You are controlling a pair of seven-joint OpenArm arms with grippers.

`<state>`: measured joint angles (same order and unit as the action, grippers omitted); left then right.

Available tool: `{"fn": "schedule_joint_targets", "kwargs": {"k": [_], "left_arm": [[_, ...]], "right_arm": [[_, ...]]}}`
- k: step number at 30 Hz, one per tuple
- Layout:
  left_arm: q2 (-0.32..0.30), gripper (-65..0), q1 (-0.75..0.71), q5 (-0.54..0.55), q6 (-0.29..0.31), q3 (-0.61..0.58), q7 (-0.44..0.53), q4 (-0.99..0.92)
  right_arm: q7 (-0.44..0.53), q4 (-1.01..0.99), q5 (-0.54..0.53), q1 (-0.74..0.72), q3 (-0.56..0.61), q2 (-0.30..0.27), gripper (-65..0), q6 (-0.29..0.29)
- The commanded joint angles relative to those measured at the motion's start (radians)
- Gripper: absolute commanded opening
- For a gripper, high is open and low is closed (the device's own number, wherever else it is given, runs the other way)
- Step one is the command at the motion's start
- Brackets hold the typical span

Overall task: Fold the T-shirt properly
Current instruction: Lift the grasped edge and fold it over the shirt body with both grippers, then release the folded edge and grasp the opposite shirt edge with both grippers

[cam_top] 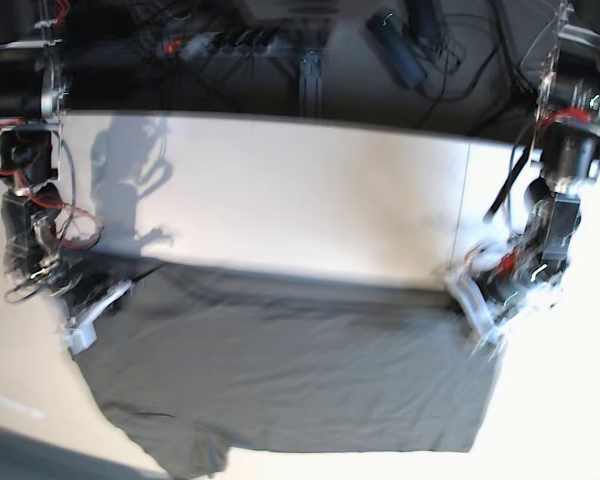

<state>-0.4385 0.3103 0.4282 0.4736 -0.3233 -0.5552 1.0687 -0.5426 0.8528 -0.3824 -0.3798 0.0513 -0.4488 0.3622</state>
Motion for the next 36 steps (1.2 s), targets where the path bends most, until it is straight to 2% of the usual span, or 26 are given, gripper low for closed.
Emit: {"fn": "schedule_joint_targets", "kwargs": {"k": [1,8,14,18,23,28,32,36], "left_arm": [[-0.018,-65.0,-0.028,-0.022,0.009,-0.003,-0.071,0.032],[-0.035,-65.0,-0.270,-0.039,-0.018,0.027,-0.092,0.276],[-0.036,-65.0,-0.452,-0.070,-0.017,0.156,-0.093,0.423],[-0.036,-65.0,-0.588,-0.084,-0.016,0.211,-0.092,0.553],[-0.035,-65.0,-0.704,-0.104,-0.018,0.212,-0.092,0.672],[-0.035,-65.0,-0.766,-0.109,-0.018,0.213,-0.092,0.719],[-0.035,-65.0,-0.768,-0.111,-0.021,0.223,-0.092,0.736],[-0.036,-45.2,-0.758,-0.111,-0.028,0.269,-0.093,0.806]], "right_arm": [[-0.087,0.030,0.026,0.040,-0.004,-0.005,-65.0,0.005],[-0.114,0.299,0.022,0.314,-0.093,-0.031,-65.0,0.008],[-0.152,0.487,-0.022,0.518,-0.206,-0.039,-65.0,0.009],[-0.154,0.577,-0.039,0.639,-0.290,-0.039,-65.0,0.055],[-0.156,0.645,-0.134,0.735,-0.348,-0.073,-65.0,0.064],[-0.157,0.671,-0.138,0.806,-0.364,-0.119,-65.0,0.064],[-0.149,0.671,-0.138,0.806,-0.370,-0.122,-65.0,0.064],[-0.130,0.671,-0.138,0.803,-0.370,-0.121,-65.0,0.064]]}}
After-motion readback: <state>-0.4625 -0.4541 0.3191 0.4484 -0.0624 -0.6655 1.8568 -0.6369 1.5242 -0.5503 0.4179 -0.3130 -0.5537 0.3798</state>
